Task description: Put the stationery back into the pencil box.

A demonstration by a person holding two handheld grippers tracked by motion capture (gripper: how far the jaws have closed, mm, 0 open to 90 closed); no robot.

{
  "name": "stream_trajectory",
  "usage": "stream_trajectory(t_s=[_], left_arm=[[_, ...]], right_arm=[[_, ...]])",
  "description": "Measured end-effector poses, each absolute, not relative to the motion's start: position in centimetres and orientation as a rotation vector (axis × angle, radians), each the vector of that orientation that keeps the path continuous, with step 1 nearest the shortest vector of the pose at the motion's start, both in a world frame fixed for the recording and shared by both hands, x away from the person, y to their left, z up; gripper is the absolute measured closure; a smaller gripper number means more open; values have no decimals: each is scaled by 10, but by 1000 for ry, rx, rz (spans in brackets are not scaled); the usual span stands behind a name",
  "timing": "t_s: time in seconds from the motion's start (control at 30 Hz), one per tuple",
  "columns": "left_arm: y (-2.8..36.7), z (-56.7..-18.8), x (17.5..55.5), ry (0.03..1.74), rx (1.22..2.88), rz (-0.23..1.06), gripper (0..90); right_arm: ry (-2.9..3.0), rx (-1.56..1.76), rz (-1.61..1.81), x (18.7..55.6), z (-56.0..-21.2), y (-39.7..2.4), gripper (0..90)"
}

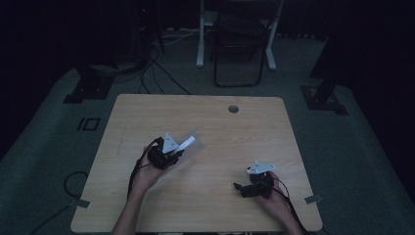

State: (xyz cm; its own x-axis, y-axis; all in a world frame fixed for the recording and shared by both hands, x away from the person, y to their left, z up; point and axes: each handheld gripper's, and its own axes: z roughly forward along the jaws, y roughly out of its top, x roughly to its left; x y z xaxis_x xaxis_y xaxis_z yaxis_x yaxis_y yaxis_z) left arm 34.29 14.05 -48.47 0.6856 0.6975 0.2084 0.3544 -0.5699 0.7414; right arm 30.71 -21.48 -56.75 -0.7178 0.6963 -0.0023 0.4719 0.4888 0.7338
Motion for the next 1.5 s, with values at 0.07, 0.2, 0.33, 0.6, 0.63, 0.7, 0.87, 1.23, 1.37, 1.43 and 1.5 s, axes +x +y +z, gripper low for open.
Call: stream_trajectory(t_s=[0.07,0.2,0.33,0.6,0.63,0.7,0.87,1.23,1.37,1.43,1.5], left_arm=[[141,-486,344,808,2213,645,713],[142,-487,346,814,2212,650,713],[143,-488,347,819,2215,656,713],[144,-492,351,828,2231,668,713],[144,-493,351,831,2228,667,713],[145,-494,352,834,2231,670,713],[144,-497,355,841,2237,680,713],[143,-503,360,852,2250,672,713],[143,-506,362,854,2256,666,713],[143,-508,364,855,2260,665,713],[142,-510,365,855,2263,663,713]], right_arm=[[2439,989,1064,307,-567,-215,123],[2439,988,1064,307,-567,-215,123],[2439,987,1064,307,-567,-215,123],[2439,988,1064,307,-567,-215,123],[2439,988,1064,307,-567,-215,123],[2439,988,1064,307,-567,-215,123],[2439,988,1064,307,-567,-215,123],[2439,988,1063,307,-567,-215,123],[2439,987,1063,307,-567,-215,123],[2439,989,1063,307,-567,-215,123],[2439,987,1063,307,-567,-215,123]])
